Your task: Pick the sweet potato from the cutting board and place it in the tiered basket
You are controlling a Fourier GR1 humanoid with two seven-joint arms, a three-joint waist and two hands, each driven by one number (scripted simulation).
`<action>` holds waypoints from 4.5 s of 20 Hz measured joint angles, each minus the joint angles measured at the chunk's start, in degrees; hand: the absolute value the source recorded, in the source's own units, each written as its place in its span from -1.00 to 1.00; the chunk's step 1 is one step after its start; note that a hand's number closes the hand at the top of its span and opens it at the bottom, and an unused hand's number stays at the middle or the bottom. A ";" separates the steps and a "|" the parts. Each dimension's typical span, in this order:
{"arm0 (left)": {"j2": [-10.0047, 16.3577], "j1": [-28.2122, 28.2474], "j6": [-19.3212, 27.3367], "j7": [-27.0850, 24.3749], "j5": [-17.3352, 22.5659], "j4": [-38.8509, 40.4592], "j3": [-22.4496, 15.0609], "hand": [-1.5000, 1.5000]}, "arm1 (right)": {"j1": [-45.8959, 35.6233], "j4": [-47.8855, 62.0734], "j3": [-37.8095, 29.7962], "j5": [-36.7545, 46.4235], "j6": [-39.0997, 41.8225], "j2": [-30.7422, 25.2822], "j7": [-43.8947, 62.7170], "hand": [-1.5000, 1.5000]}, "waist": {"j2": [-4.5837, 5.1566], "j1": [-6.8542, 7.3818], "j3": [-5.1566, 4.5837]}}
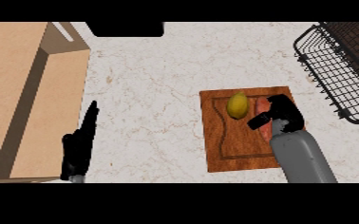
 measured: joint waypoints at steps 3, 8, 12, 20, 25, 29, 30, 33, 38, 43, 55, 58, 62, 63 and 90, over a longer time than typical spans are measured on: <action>0.00 -0.20 -0.41 1.08 -0.06 -0.42 0.05 0.00 | 0.19 0.49 -0.58 1.72 -0.04 0.14 -1.78 1.00 | -0.05 0.02 -0.12; -0.54 0.15 -0.60 0.19 -0.65 -0.33 0.17 0.00 | -0.26 3.02 -0.26 5.75 -0.09 0.97 -4.17 1.00 | -0.19 0.04 -0.38; -1.09 -0.16 -0.34 -0.11 -1.46 0.20 0.32 0.00 | -0.20 4.28 0.66 9.67 -0.42 0.53 -6.35 1.00 | -0.31 0.13 -0.40; -0.78 2.05 -0.59 0.01 -0.95 -1.30 1.26 0.00 | 12.78 -5.97 -8.12 8.83 -1.01 -10.38 -11.03 1.00 | -0.33 -1.54 0.01; -0.21 2.35 -1.36 -0.52 -0.44 -1.24 2.21 0.00 | 18.19 -17.59 -15.39 6.88 -2.42 -13.34 -11.19 1.00 | -0.32 -1.84 0.09; -0.58 2.39 -0.95 -0.42 -0.58 -1.05 2.36 0.00 | 19.00 -29.20 -20.97 6.54 -3.73 -13.81 -9.83 1.00 | -0.49 -2.37 0.07; -0.72 2.42 -0.86 -0.22 -0.68 -1.27 2.20 0.00 | 18.72 -32.34 -22.16 6.83 -3.74 -14.10 -9.19 1.00 | -0.53 -2.37 0.04; -0.58 2.09 -1.28 0.12 -0.47 -1.25 2.40 0.00 | 18.35 -41.04 -24.95 8.82 -3.45 -15.21 -7.84 1.00 | -0.41 -1.98 0.01; -0.53 1.76 -1.50 1.41 -1.11 -2.09 1.91 0.00 | 16.58 -52.62 -28.50 10.10 2.83 -20.63 -5.61 1.00 | -0.15 -1.10 -0.07; -1.68 0.91 -1.25 0.44 -1.96 -1.01 1.31 0.00 | 9.51 -52.47 -32.73 7.73 7.85 -26.76 -4.83 1.00 | 0.05 -0.26 -0.06; -1.82 0.53 -2.14 -0.02 -2.20 -0.87 1.63 0.00 | -6.46 -31.81 -36.84 7.10 13.00 -35.39 -8.24 1.00 | 0.36 0.98 0.01; -1.45 0.51 -2.99 0.14 -1.82 -0.77 2.08 0.00 | -9.37 -25.28 -37.03 7.79 12.56 -36.04 -9.86 1.00 | 0.39 0.98 0.05; -1.52 0.52 -3.22 0.87 -2.06 -1.42 2.14 0.00 | -12.80 -15.46 -35.72 9.19 10.01 -35.98 -13.07 1.00 | 0.43 1.03 0.08; -1.92 0.18 -3.17 0.45 -2.18 -0.64 2.12 0.00 | -14.34 -12.93 -35.35 9.25 9.89 -36.57 -13.53 1.00 | 0.42 1.02 0.13; -2.89 1.17 -4.10 -0.34 -3.42 -1.18 3.07 0.00 | -26.13 28.90 -44.12 0.82 -24.43 -30.41 -35.45 -1.00 | 0.11 0.66 -0.22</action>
